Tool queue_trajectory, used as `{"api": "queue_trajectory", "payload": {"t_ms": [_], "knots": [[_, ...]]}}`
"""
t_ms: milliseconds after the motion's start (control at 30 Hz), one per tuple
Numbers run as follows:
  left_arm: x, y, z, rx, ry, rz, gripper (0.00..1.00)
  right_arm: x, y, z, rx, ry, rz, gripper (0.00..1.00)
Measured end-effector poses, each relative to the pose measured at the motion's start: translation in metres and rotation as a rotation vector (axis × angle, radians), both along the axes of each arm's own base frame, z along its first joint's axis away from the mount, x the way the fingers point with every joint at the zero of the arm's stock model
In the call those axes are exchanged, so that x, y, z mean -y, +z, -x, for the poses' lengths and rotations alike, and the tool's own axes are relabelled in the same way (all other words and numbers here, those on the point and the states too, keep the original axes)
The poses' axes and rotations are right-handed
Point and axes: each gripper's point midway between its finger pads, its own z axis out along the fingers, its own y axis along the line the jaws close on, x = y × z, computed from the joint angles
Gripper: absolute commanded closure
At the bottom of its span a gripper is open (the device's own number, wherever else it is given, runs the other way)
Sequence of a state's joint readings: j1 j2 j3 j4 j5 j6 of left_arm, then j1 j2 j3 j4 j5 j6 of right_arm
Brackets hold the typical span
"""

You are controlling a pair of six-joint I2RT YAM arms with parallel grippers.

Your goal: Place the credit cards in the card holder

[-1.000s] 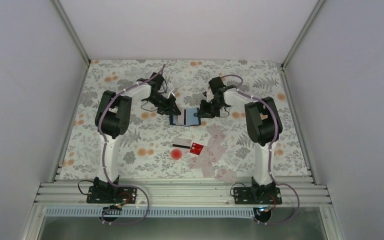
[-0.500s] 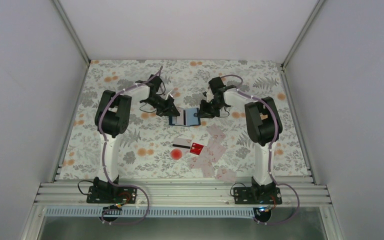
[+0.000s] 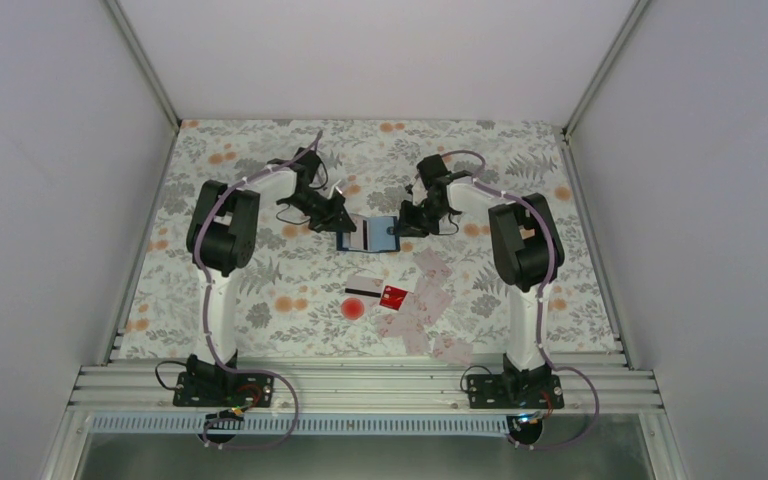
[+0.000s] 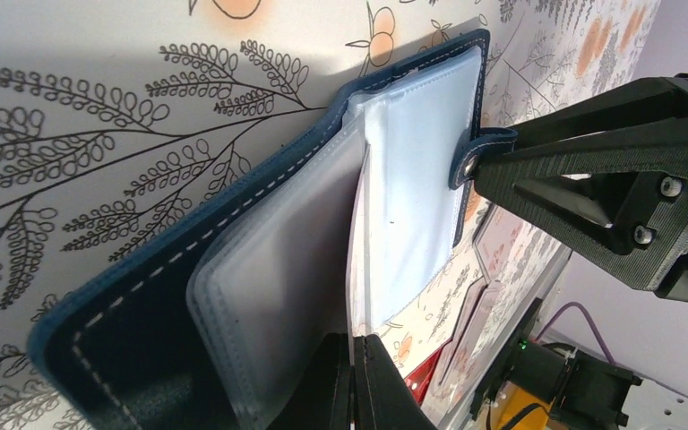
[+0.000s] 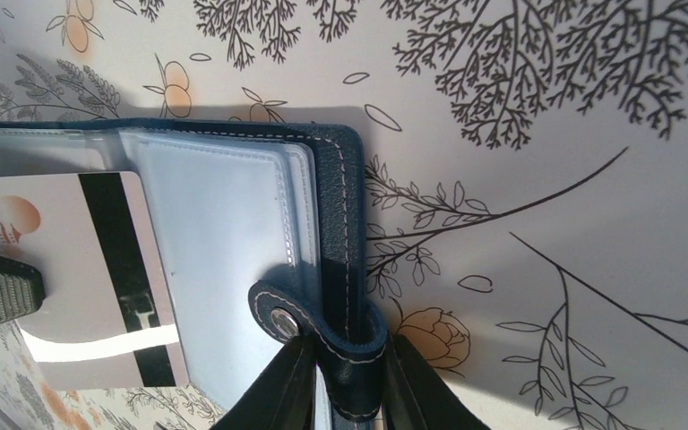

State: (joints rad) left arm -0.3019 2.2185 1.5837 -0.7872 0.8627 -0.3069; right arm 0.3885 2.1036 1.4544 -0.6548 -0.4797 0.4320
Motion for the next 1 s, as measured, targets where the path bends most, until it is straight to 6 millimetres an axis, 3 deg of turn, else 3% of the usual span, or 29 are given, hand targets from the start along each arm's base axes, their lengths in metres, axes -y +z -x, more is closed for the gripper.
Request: {"api": "queue_trajectory", "payload": {"t_ms": [500, 733, 1000], "knots": [[-0.002, 0.012, -0.01, 0.038, -0.012, -0.023, 0.98, -0.001, 0.0, 0.001, 0.003, 0.013, -0.006, 0.81], [-0.002, 0.0, -0.009, 0.017, -0.017, -0.026, 0.98, -0.001, 0.0, 0.001, 0.004, 0.015, -0.005, 0.82], [0.0, 0.0, -0.008, 0.01, -0.02, -0.014, 0.98, -0.001, -0.002, 0.001, 0.002, 0.018, -0.003, 0.83]]}}
